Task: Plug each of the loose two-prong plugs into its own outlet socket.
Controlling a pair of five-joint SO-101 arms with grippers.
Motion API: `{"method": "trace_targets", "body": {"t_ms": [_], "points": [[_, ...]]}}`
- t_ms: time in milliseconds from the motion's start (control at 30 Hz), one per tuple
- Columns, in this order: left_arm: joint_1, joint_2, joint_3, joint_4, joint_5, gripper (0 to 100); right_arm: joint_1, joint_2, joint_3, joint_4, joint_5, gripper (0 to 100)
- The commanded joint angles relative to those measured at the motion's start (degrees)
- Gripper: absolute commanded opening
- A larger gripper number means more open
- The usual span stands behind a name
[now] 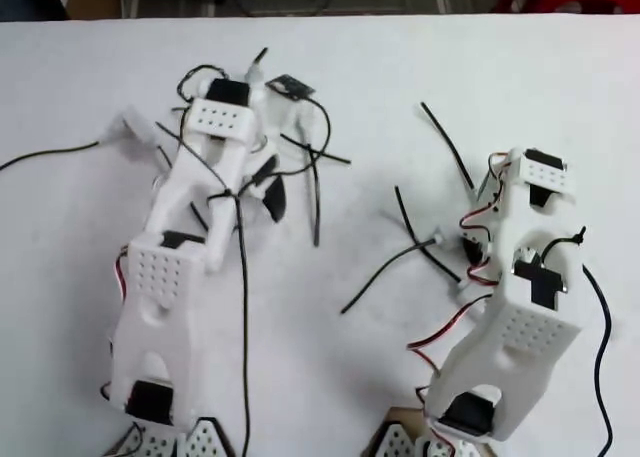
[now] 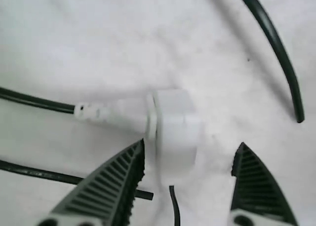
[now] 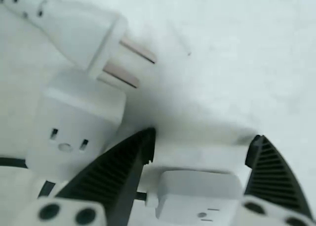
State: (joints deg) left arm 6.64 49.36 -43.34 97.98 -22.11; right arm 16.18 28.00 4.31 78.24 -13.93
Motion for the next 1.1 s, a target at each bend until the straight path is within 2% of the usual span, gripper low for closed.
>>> {"method": "trace_targets", "body": {"t_ms": [0,200,300,533,667,800,967,1067], "points": [[-0.31,1.8,-2.55,0.62,-0.7,27,-2.15,0.4,0.44,-0.66,-0.09,31.6],[-0.31,3.21,-5.27,1.05,-5.8,11,-2.07,0.4,0.44,-0.57,-0.09,31.6],[-0.22,2.95,-8.62,1.76,-6.95,11,-2.07,0.4,0.44,-0.57,-0.09,31.6],[-2.24,3.65,-25.14,0.53,-7.3,10,-2.07,0.48,0.44,-0.57,-0.09,31.6],[-6.11,3.65,-31.82,-5.45,-8.09,10,-2.07,0.48,0.44,-0.57,-0.09,31.6],[-10.24,4.62,-32.26,-14.15,-14.24,10,-2.07,0.48,0.44,-0.57,-0.09,31.6],[-13.76,12.09,-32.35,-26.29,-19.25,10,-2.07,0.48,0.44,-0.57,-0.09,31.6],[-14.11,17.54,-32.79,-30.77,-20.22,11,-1.98,0.48,0.44,-0.57,-0.09,31.6]]}}
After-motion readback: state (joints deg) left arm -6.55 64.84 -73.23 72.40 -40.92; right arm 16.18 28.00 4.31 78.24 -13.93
